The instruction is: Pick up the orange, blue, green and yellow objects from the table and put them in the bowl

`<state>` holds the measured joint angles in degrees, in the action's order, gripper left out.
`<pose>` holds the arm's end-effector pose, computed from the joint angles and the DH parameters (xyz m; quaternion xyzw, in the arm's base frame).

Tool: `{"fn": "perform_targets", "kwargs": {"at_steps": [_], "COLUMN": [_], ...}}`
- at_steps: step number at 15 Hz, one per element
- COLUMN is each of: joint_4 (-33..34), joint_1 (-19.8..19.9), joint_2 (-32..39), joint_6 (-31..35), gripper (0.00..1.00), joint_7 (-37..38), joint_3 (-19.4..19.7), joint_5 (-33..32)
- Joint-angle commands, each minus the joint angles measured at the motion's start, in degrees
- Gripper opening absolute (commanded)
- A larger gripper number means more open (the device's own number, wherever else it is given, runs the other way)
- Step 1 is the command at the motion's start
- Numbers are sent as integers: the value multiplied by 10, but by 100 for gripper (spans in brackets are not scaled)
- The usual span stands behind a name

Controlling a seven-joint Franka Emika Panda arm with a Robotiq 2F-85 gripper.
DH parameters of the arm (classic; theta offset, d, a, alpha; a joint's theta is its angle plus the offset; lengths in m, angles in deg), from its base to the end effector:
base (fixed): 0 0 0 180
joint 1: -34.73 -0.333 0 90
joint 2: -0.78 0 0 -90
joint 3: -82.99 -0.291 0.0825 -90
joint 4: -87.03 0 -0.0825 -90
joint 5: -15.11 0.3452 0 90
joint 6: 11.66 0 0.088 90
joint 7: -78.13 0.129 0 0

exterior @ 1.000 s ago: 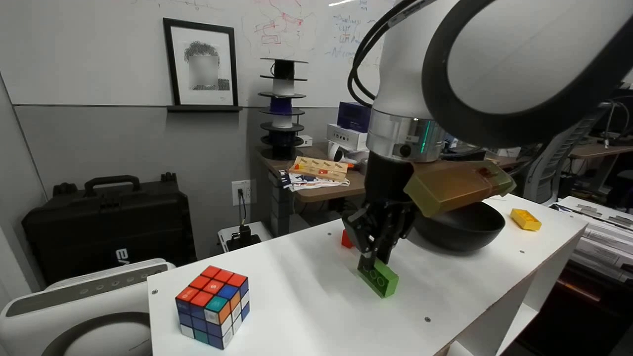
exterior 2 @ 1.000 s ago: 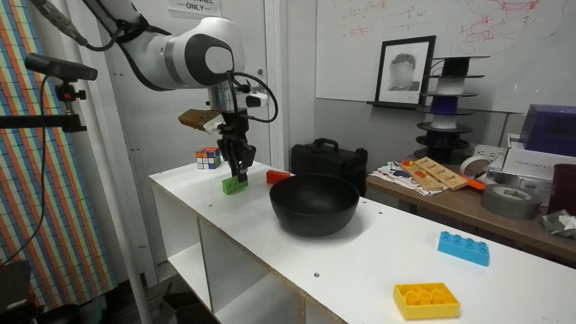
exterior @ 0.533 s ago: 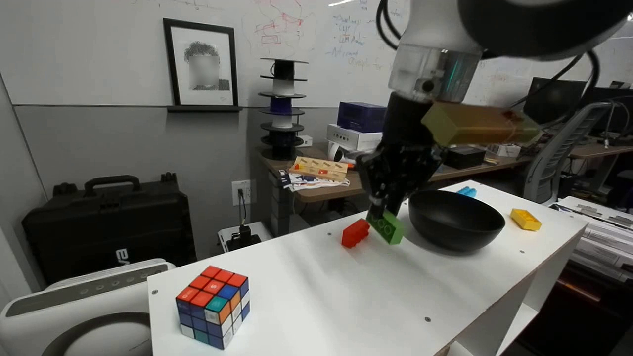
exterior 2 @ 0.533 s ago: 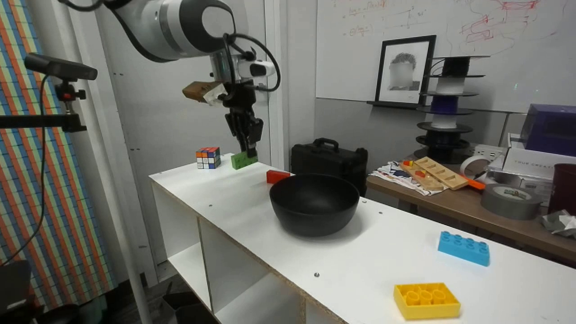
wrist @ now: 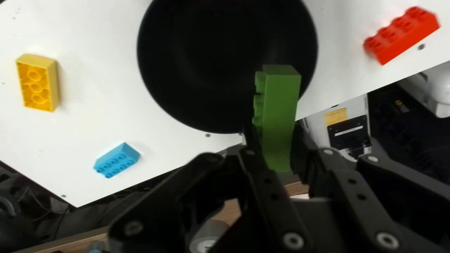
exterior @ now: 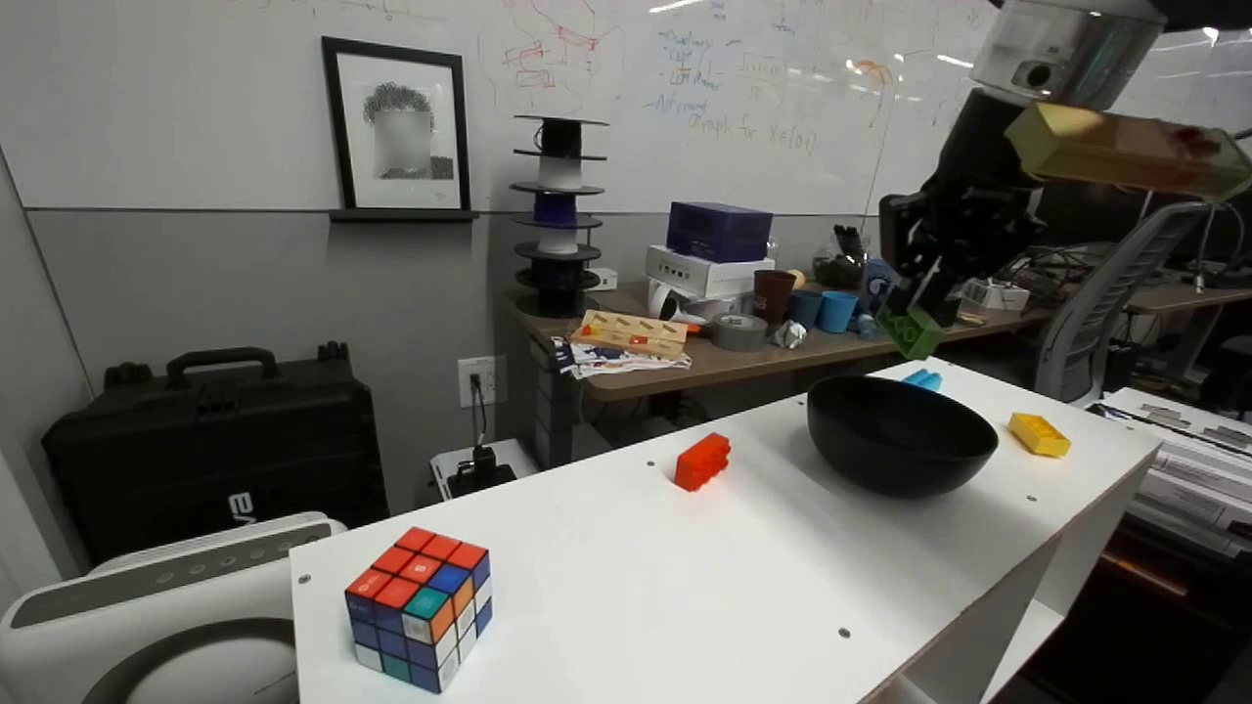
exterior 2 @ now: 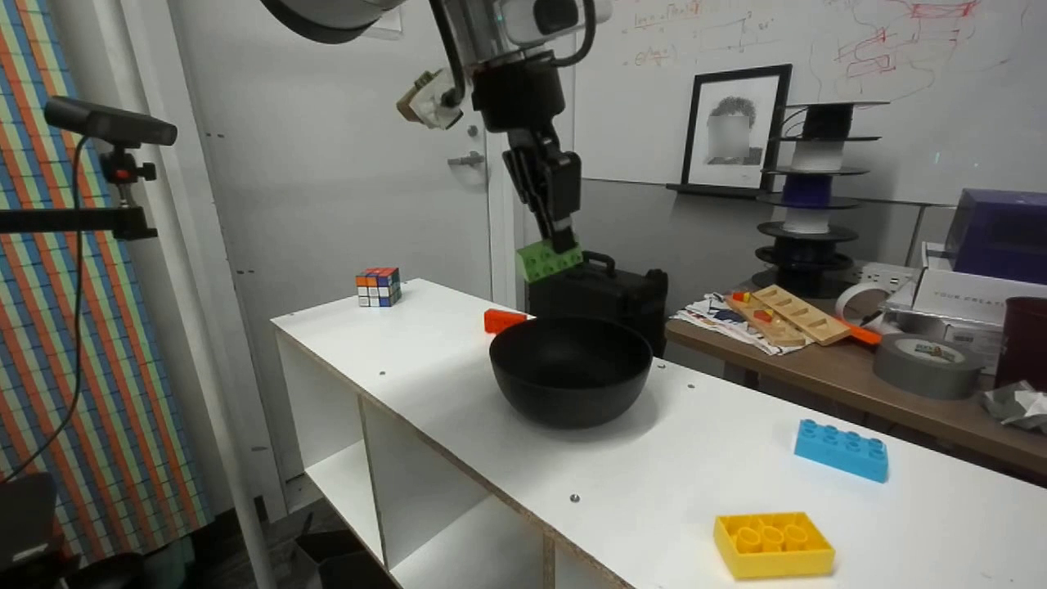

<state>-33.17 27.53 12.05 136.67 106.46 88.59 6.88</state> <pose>0.5724 0.0182 0.3380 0.9726 -0.1723 0.1556 0.0159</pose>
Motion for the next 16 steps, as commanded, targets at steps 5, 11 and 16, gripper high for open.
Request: {"fn": "perform_targets", "kwargs": {"at_steps": [5, 11, 16], "joint_4": [30, 65, 89], "joint_1": [3, -48, -71], "joint_2": [104, 111, 63], "joint_6": [31, -3, -57], "gripper": [10, 83, 100], "joint_7": [57, 69, 89], "joint_3": [33, 31, -39], "joint_5": [-60, -57, 21]}}
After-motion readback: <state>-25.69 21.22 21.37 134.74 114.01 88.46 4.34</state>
